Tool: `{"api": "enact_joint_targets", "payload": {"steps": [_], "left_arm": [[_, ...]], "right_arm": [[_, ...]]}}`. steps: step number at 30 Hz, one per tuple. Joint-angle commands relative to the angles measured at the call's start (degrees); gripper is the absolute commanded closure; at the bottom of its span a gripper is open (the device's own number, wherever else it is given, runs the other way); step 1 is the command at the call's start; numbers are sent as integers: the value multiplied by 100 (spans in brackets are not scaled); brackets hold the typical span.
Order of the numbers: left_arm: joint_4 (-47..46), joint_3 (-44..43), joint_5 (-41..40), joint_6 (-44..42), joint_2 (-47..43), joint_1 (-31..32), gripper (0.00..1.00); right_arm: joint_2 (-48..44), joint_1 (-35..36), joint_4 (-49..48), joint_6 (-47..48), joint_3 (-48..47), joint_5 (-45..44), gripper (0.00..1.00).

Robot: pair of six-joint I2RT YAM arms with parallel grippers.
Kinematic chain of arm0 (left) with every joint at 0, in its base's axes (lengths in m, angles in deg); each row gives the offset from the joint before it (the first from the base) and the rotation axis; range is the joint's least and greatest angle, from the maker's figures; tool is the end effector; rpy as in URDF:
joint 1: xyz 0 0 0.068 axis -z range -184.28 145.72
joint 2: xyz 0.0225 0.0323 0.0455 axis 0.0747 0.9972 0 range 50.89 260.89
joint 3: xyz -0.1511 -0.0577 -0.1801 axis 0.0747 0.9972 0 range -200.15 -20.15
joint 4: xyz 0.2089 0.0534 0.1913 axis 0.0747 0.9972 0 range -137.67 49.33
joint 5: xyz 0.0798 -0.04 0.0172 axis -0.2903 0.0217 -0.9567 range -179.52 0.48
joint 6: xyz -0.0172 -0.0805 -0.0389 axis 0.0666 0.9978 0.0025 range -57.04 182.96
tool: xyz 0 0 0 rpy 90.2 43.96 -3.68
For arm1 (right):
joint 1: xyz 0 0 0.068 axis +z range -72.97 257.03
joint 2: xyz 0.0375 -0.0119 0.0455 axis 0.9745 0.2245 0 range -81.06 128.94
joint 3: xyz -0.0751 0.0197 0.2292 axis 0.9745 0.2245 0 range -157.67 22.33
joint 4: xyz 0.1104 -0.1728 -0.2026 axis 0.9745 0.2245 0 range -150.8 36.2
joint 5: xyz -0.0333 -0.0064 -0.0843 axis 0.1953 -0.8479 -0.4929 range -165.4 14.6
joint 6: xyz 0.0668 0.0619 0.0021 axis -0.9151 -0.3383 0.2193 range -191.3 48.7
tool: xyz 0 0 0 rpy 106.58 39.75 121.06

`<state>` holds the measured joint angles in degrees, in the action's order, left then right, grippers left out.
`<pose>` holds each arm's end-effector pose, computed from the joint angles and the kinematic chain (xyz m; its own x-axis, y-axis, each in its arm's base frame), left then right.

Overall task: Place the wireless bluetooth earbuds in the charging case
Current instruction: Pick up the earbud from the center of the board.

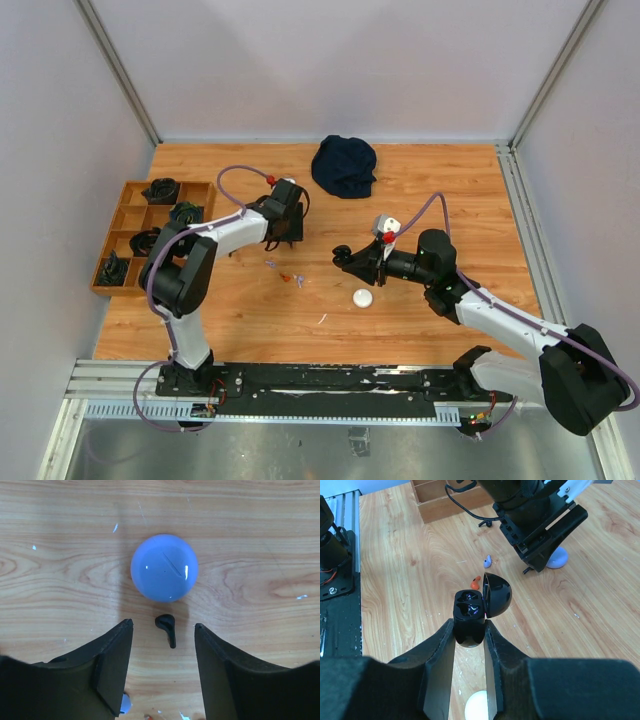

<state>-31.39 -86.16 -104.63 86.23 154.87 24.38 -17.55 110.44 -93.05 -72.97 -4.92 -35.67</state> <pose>0.3767 -0.1818 0.0939 -0.7843 -0.0059 -0.6203 0.0213 0.9991 -0.0364 0.2290 0.2136 0.1982 -0.0863 -0.0300 -0.9958 -0.9536 0.2920 0.0739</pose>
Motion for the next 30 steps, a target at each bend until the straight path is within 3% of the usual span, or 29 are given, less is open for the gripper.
{"api": "enact_joint_targets", "payload": {"steps": [1,12,20,30], "left_arm": [[135,-232,-64,-57,196,-28,44],[324,-420,-9,-123,571,-28,55],[428,-429,88,-112,582,-28,71],[9,199,351,26,-47,-19,74]], "right_arm": [[13,-27,-37,79,7,-85,97],[9,-27,-3,83,-9,-97,97],[-98,-22,9,101,25,-122,97],[-88,-21,-86,114,83,-200,97]]}}
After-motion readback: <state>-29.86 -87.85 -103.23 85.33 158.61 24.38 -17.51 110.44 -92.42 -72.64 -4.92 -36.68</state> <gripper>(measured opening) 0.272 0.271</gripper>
